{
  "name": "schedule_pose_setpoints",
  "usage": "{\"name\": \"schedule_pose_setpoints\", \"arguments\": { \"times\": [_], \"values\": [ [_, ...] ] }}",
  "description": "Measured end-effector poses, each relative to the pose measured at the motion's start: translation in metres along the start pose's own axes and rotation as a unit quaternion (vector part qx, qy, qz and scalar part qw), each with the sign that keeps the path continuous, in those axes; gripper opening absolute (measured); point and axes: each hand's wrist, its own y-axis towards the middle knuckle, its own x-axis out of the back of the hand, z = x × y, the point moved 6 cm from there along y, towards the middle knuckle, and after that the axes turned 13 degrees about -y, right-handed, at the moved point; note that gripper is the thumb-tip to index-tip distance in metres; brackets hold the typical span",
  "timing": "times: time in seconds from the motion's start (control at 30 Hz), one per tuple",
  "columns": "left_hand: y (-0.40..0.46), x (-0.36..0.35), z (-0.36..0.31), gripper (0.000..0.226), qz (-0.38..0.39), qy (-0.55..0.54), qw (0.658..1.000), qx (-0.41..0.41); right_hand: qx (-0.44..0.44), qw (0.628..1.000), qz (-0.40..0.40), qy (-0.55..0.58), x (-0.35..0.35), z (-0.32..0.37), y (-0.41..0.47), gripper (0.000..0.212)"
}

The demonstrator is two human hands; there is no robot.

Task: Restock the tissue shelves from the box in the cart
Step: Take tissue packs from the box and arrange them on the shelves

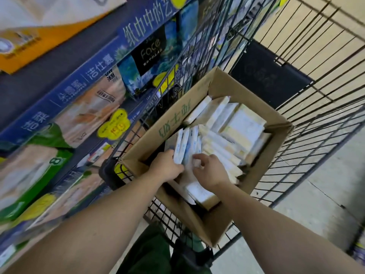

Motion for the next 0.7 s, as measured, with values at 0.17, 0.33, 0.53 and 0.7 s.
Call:
{"name": "schedule_pose_setpoints", "arguments": {
  "times": [0.17, 0.33, 0.53, 0.7],
  "values": [
    [-0.008, -0.003, -0.023, 0.03, 0.012, 0.005, 1.0, 0.012, 0.086, 0.995, -0.016, -0.038, 0.006, 0.018, -0.022, 0.049],
    [-0.009, -0.013, -0.049, 0.043, 0.02, -0.072, 0.997, 0.032, 0.009, 0.993, -0.043, 0.11, 0.003, -0.004, -0.021, 0.054],
    [0.01, -0.002, -0.048, 0.013, -0.034, -0.064, 0.996, -0.053, -0.13, 0.874, -0.066, 0.464, 0.003, -0.042, -0.022, 0.023],
    [0.018, -0.015, -0.032, 0.06, 0.057, -0.088, 0.994, -0.025, -0.157, 0.806, -0.041, 0.569, 0.004, -0.065, -0.016, 0.024]
  ]
}}
